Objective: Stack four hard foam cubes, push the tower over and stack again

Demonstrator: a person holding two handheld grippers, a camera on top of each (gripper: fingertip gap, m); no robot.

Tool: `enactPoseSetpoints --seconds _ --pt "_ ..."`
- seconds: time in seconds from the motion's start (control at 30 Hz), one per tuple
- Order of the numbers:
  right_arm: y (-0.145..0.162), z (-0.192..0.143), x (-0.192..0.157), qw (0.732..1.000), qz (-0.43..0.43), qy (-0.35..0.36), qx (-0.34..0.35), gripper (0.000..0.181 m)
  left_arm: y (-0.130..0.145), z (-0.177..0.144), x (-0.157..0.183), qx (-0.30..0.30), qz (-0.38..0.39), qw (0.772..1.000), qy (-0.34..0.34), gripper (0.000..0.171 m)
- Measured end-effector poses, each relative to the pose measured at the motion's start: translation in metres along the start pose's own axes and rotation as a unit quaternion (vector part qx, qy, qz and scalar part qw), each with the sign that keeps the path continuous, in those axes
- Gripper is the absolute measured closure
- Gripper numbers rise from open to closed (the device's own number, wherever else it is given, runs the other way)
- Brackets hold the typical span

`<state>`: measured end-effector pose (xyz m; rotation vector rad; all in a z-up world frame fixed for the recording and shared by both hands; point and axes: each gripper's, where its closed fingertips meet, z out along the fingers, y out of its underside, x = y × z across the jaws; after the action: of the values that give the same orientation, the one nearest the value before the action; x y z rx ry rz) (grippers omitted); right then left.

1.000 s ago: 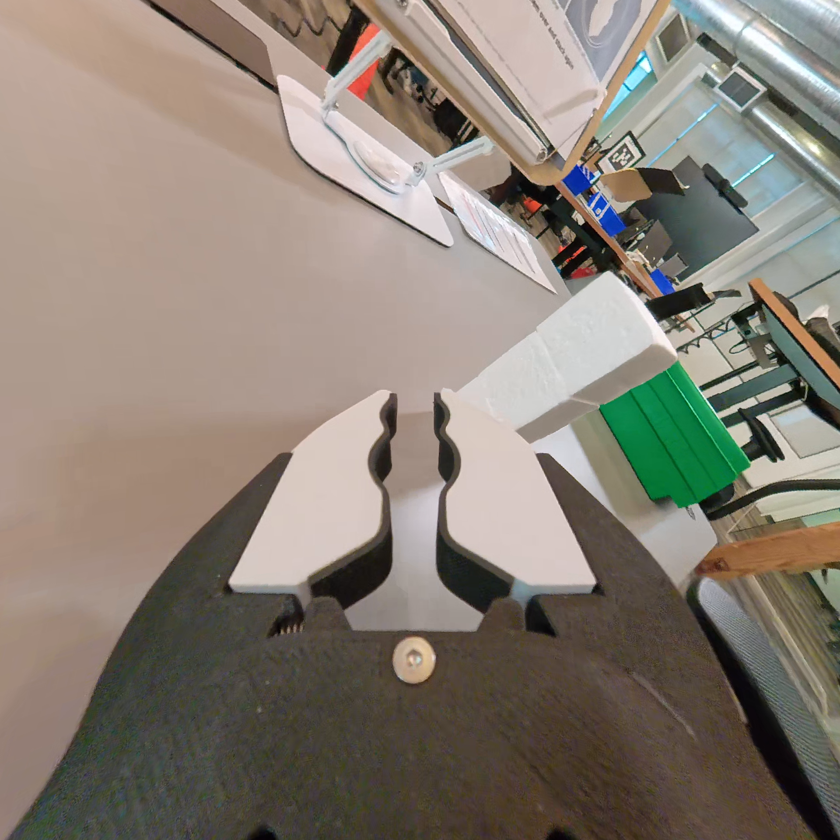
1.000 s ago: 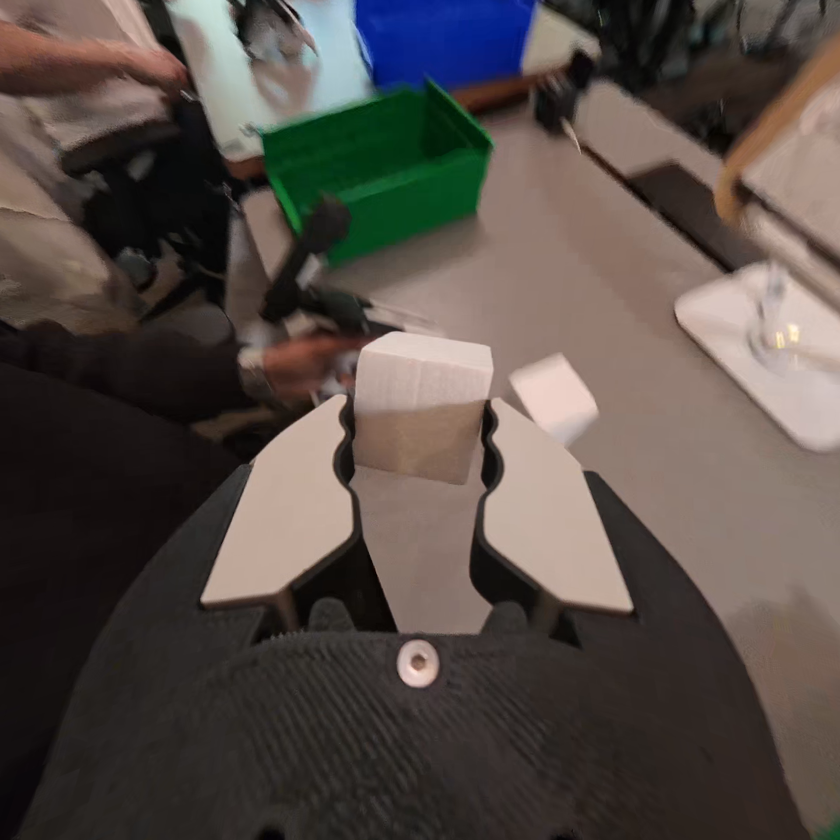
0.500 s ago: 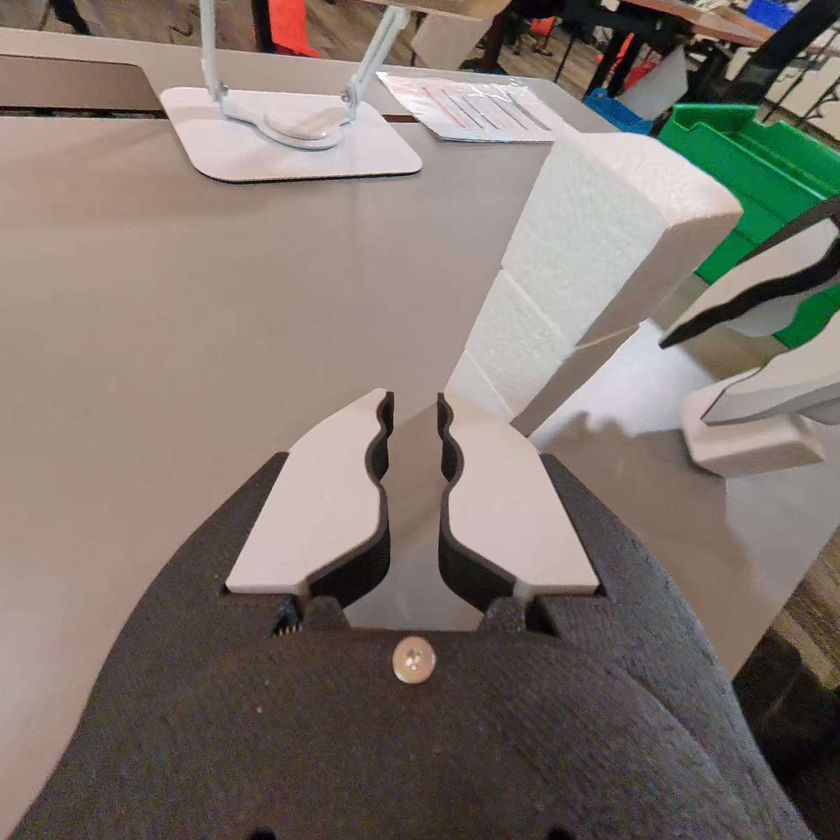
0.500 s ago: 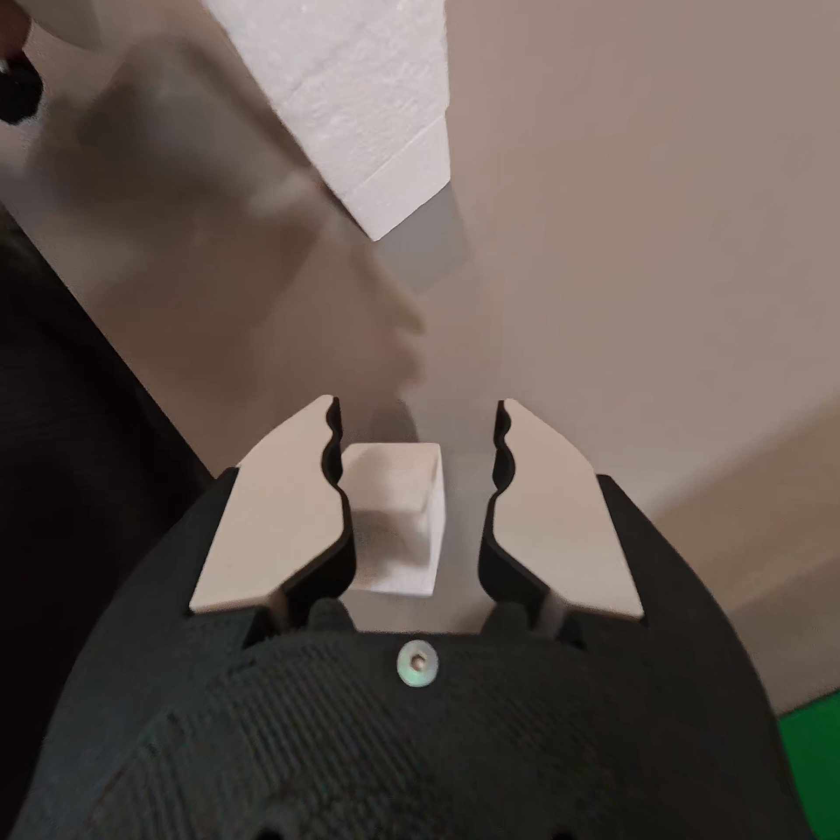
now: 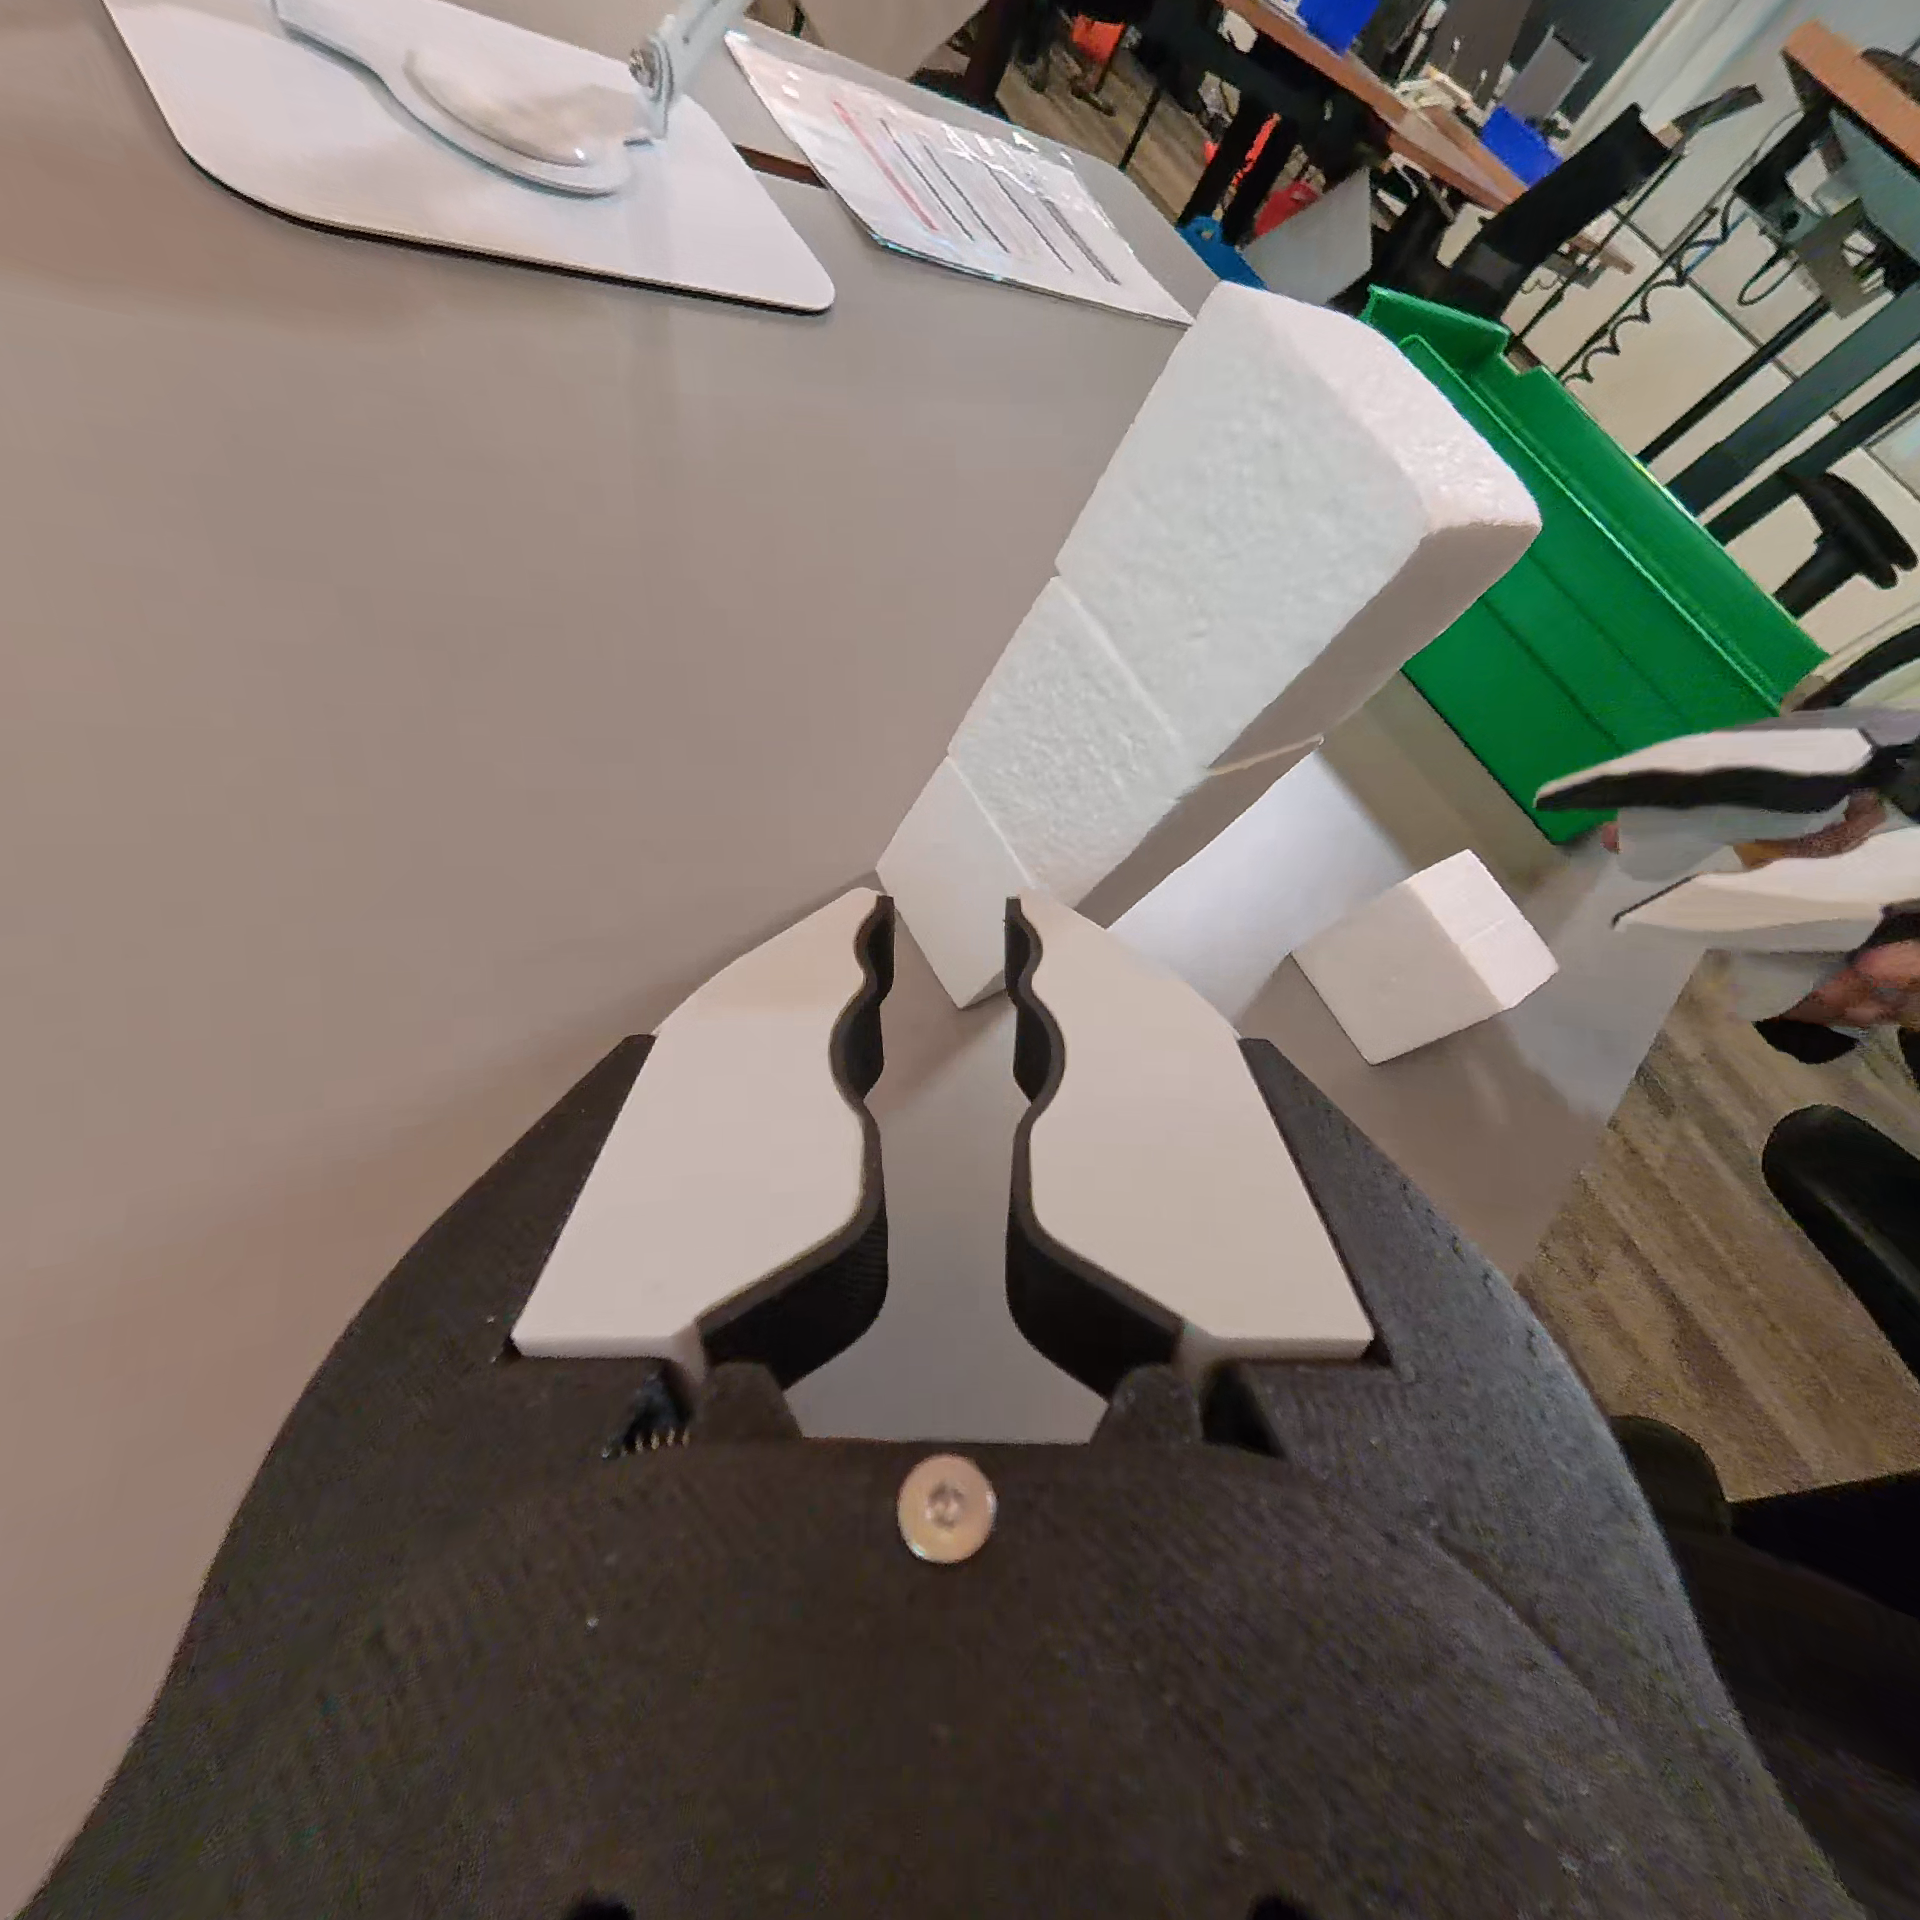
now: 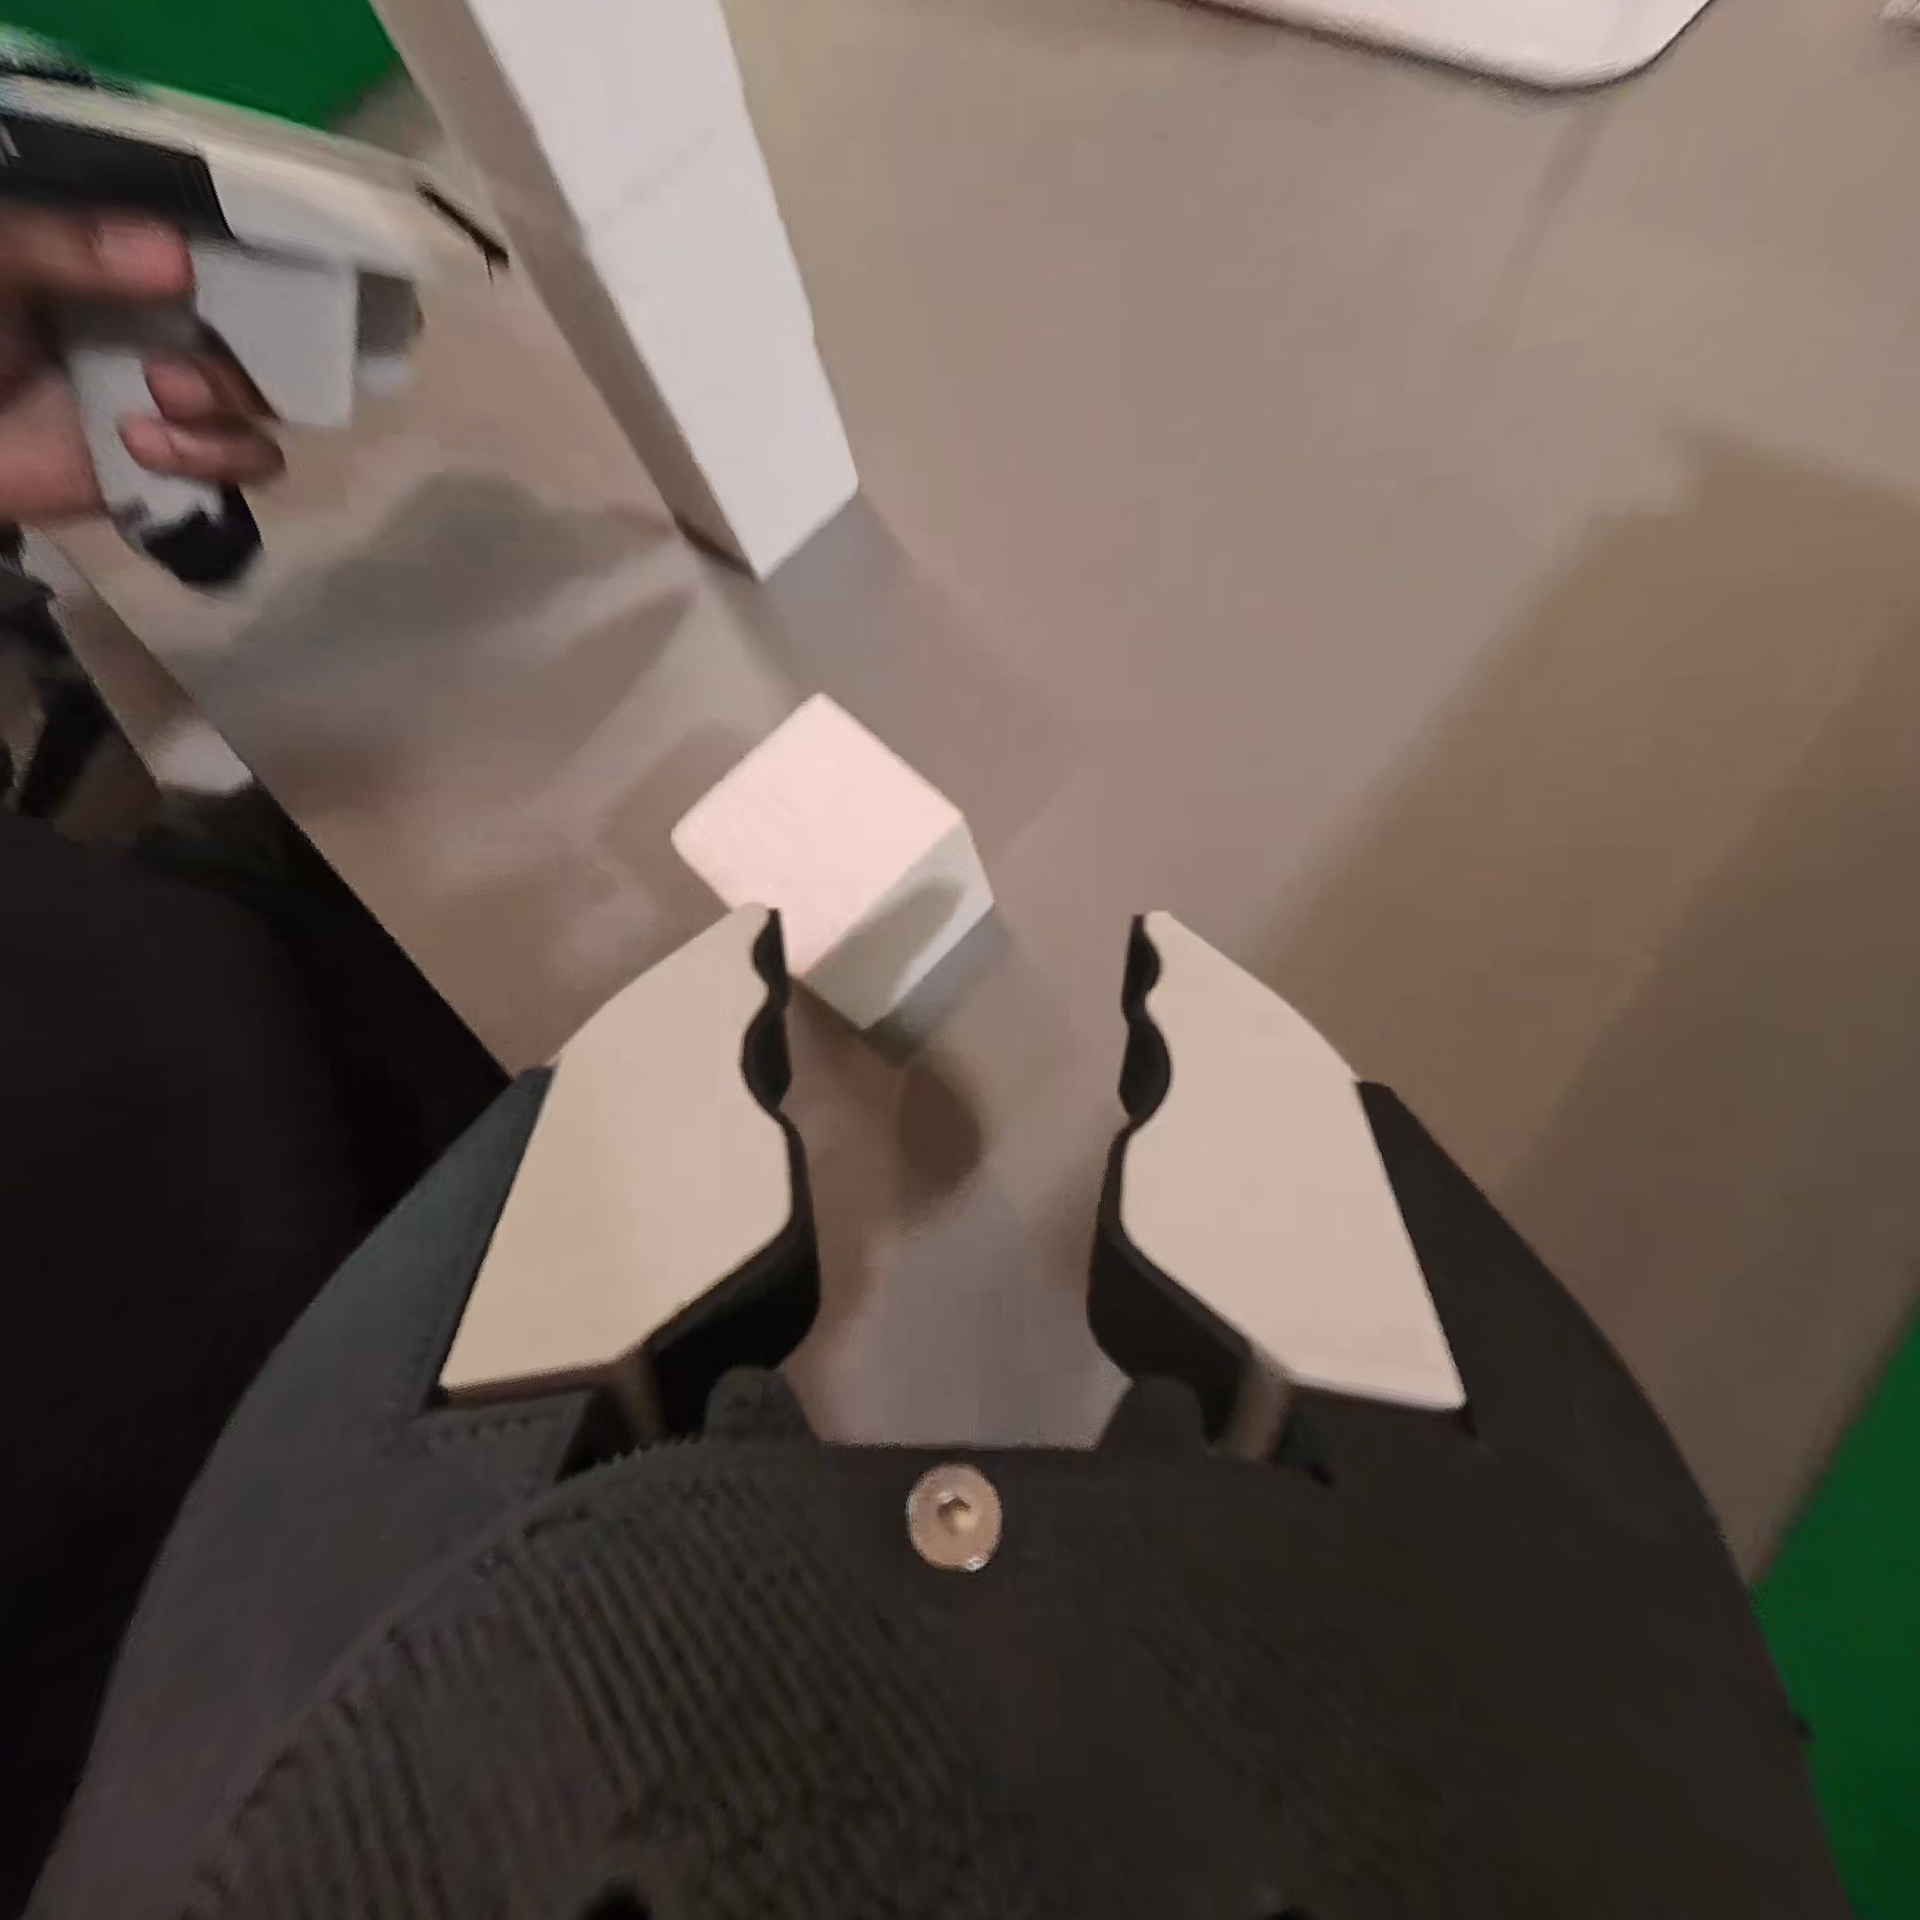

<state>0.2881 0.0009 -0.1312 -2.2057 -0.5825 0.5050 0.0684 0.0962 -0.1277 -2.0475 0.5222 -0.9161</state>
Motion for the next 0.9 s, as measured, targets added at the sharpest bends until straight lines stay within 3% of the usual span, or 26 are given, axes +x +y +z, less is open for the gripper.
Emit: enactPoseSetpoints --seconds 0.2,0.4,0.53,0.7,0.77,0.9 --pt "0.020 0.017 -0.027 0.995 0.004 -0.078 -0.060 0.144 0.001 0.000 -0.001 -0.002 0.007 1.000 -0.005 0.150" --pt "0.017 0.030 -0.056 0.990 -0.039 -0.117 -0.065 0.145 0.001 0.000 -0.001 -0.002 0.017 1.000 -0.010 0.150" --pt "0.005 0.026 -0.047 0.994 -0.069 -0.078 -0.023 0.143 0.002 0.000 0.000 -0.002 0.019 1.000 -0.010 0.150" --pt "-0.017 0.008 -0.026 0.996 0.037 0.008 0.082 0.110 0.000 -0.001 -0.004 0.002 0.020 1.000 -0.017 0.150" --pt "-0.022 0.003 -0.032 0.994 -0.015 0.043 0.103 0.114 0.000 -0.002 -0.004 0.003 0.015 1.000 -0.015 0.150" --pt "-0.010 0.020 -0.041 0.993 -0.084 0.074 0.041 0.113 0.003 0.001 0.000 -0.003 0.016 1.000 -0.011 0.150"
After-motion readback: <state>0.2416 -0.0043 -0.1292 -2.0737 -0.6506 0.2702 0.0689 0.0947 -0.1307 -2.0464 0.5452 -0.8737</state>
